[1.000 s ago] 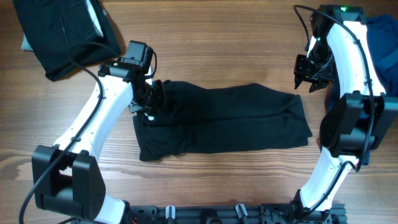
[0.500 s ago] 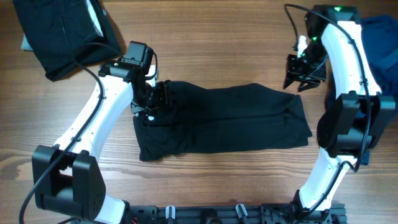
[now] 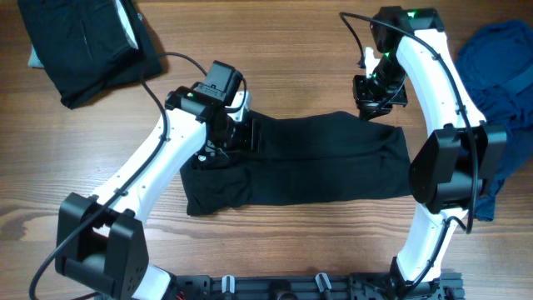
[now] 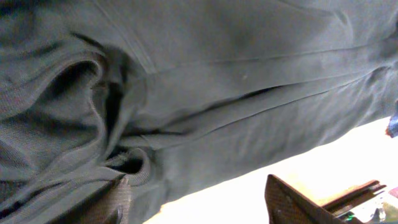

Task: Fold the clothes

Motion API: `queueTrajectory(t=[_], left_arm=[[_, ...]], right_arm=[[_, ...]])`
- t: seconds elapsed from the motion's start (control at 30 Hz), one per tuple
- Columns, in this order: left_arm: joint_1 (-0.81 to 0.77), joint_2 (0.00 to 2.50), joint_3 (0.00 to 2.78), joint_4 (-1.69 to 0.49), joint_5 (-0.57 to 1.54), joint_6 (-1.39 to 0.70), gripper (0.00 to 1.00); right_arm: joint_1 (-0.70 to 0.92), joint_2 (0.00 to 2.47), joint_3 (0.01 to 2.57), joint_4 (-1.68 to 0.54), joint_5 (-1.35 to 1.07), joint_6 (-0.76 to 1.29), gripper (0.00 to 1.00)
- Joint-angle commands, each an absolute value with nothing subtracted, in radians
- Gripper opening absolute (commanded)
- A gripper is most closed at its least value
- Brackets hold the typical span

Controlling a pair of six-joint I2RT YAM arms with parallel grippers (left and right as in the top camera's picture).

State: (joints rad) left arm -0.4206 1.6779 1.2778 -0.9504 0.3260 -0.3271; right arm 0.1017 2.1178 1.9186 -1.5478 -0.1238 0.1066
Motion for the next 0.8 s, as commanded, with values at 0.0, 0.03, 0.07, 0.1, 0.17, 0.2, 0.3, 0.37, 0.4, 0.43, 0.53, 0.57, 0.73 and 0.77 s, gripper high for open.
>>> queueTrajectory(t=[0.0, 0.03, 0.07, 0.1, 0.17, 0.2, 0.3, 0.37, 0.4, 0.43, 0.53, 0.57, 0.73, 0.77], left_arm=[[-0.454, 1.696, 1.279, -0.936, 0.344, -0.356, 0.36], [-0.463, 1.703, 1.277, -0.926, 0.344, -0.361, 0.28], [-0.470, 1.716, 1.277, -0.918, 0.344, -0.375, 0.22], [-0.476, 1.730, 1.277, -0.907, 0.344, -0.384, 0.18], [-0.486, 1.761, 1.277, -0.879, 0.345, -0.402, 0.13], [-0.489, 1.781, 1.277, -0.861, 0.351, -0.405, 0.12], [-0.501, 1.830, 1.277, -0.814, 0.356, -0.405, 0.08], [-0.511, 1.860, 1.277, -0.782, 0.361, -0.405, 0.07], [-0.518, 1.876, 1.277, -0.768, 0.368, -0.405, 0.06], [-0.524, 1.887, 1.277, -0.760, 0.374, -0.405, 0.06], [-0.541, 1.933, 1.277, -0.738, 0.373, -0.422, 0.05], [-0.542, 1.948, 1.277, -0.730, 0.370, -0.432, 0.05], [-0.539, 2.001, 1.277, -0.714, 0.366, -0.435, 0.05], [-0.538, 2.011, 1.277, -0.712, 0.366, -0.434, 0.05]], right_arm=[[0.102, 2.079, 1.845, -1.519, -0.171, 0.130, 0.04], [0.104, 2.079, 1.814, -1.501, -0.168, 0.129, 0.04], [0.104, 2.079, 1.776, -1.476, -0.166, 0.130, 0.04], [0.104, 2.079, 1.739, -1.451, -0.167, 0.133, 0.04], [0.104, 2.079, 1.665, -1.391, -0.182, 0.151, 0.04], [0.104, 2.079, 1.625, -1.351, -0.189, 0.169, 0.04], [0.104, 2.079, 1.553, -1.274, -0.231, 0.176, 0.04], [0.104, 2.079, 1.523, -1.247, -0.245, 0.176, 0.04], [0.104, 2.079, 1.512, -1.240, -0.245, 0.176, 0.04], [0.104, 2.079, 1.505, -1.234, -0.245, 0.176, 0.04], [0.104, 2.079, 1.481, -1.192, -0.244, 0.176, 0.04], [0.104, 2.079, 1.477, -1.176, -0.244, 0.176, 0.04], [0.104, 2.079, 1.477, -1.143, -0.244, 0.176, 0.05], [0.104, 2.080, 1.477, -1.140, -0.240, 0.176, 0.04]])
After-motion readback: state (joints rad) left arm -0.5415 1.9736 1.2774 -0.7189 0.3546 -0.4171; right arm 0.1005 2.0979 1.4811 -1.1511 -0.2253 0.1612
